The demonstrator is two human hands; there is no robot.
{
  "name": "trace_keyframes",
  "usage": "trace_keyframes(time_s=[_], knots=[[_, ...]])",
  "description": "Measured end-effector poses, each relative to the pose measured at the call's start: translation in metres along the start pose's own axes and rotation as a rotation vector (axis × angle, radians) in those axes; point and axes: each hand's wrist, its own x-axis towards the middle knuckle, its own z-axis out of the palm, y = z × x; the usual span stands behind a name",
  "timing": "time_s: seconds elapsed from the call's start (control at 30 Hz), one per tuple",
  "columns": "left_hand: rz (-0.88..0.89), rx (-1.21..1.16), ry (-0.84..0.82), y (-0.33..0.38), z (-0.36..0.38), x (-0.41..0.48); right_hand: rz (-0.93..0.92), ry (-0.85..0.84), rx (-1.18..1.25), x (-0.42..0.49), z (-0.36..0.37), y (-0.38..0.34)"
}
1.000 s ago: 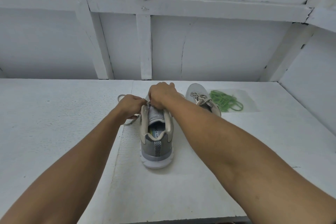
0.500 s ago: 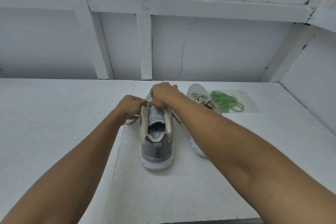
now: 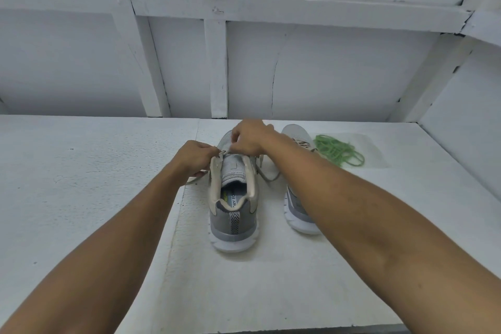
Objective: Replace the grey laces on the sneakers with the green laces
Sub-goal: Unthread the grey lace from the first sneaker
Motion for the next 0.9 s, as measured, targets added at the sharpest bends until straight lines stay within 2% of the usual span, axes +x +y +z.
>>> trace_keyframes(time_s=[0.1, 0.17, 0.27, 0.33, 0.4, 0.57, 0.67, 0.8, 0.9], knots=[[0.000, -0.001, 0.003, -0.001, 0.000, 0.000, 0.031, -0.040, 0.069, 0.001, 0.006, -0.001], [0.003, -0.012, 0.002, -0.001, 0.000, -0.001, 0.052, 0.023, 0.031, 0.000, -0.001, 0.001], [0.009, -0.015, 0.004, -0.001, 0.000, -0.001, 0.169, 0.403, -0.026, 0.002, -0.023, 0.016], [0.013, -0.010, 0.005, -0.002, 0.000, -0.001, 0.238, 0.555, 0.005, 0.003, -0.036, 0.029], [0.006, -0.002, 0.001, -0.002, 0.000, 0.000, 0.234, 0.503, 0.019, 0.005, -0.040, 0.035], [-0.012, 0.000, -0.001, -0.001, -0.001, -0.002, 0.050, 0.107, 0.129, 0.003, -0.005, 0.014], [-0.016, 0.004, -0.003, -0.001, -0.001, -0.002, 0.019, 0.020, 0.202, 0.002, 0.014, 0.008], [-0.009, -0.003, -0.002, -0.001, -0.001, -0.002, 0.061, 0.086, 0.185, 0.003, 0.013, 0.007], [-0.007, -0.019, 0.013, -0.002, 0.000, -0.001, 0.199, 0.412, 0.118, 0.003, -0.009, 0.018]])
